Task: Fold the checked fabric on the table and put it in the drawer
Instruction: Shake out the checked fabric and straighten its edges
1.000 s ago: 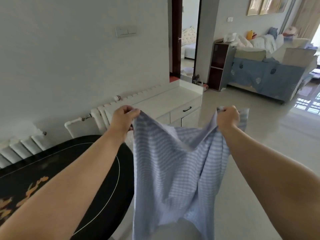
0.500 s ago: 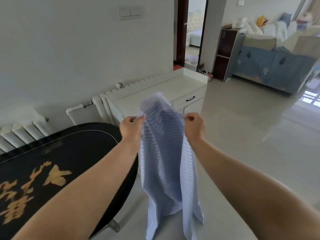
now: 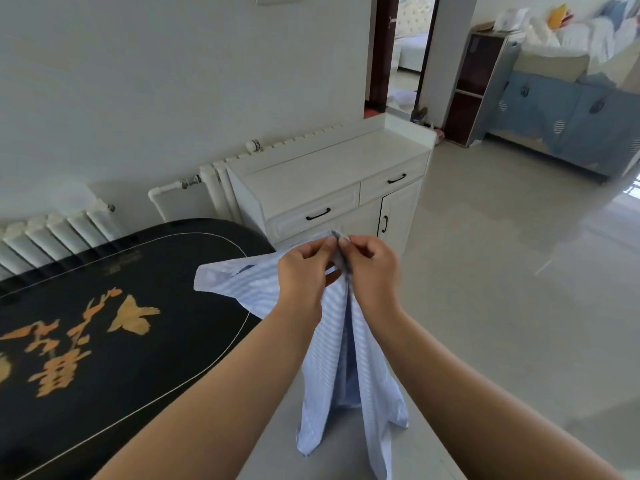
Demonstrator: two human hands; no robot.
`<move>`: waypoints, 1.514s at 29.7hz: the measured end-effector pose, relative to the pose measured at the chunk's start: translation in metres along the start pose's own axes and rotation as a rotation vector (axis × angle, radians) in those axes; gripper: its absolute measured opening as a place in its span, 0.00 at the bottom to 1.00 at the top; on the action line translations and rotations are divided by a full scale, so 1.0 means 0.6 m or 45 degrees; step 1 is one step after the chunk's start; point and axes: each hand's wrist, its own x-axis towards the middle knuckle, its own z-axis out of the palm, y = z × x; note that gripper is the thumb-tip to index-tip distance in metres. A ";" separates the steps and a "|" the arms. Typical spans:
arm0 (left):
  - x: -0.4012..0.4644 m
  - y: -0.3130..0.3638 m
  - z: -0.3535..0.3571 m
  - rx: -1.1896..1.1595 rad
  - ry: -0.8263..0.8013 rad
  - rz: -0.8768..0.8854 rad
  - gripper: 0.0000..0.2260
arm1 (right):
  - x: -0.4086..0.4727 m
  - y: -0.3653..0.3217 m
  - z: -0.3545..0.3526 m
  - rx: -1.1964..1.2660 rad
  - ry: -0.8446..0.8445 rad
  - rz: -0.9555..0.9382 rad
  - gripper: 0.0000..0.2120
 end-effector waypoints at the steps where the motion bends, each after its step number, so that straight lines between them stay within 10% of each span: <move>1: -0.007 -0.002 0.000 -0.003 -0.009 0.015 0.06 | -0.004 0.001 -0.002 0.003 0.011 -0.007 0.07; 8: -0.019 -0.020 -0.039 0.641 -0.309 0.474 0.19 | -0.021 0.006 -0.027 0.173 -0.030 0.168 0.07; 22: -0.008 0.014 -0.033 1.299 -0.341 1.129 0.05 | -0.050 -0.010 -0.055 0.382 -0.188 0.417 0.03; 45: 0.023 0.026 -0.045 1.222 -0.492 0.726 0.11 | -0.037 0.001 -0.058 0.170 -0.263 0.282 0.05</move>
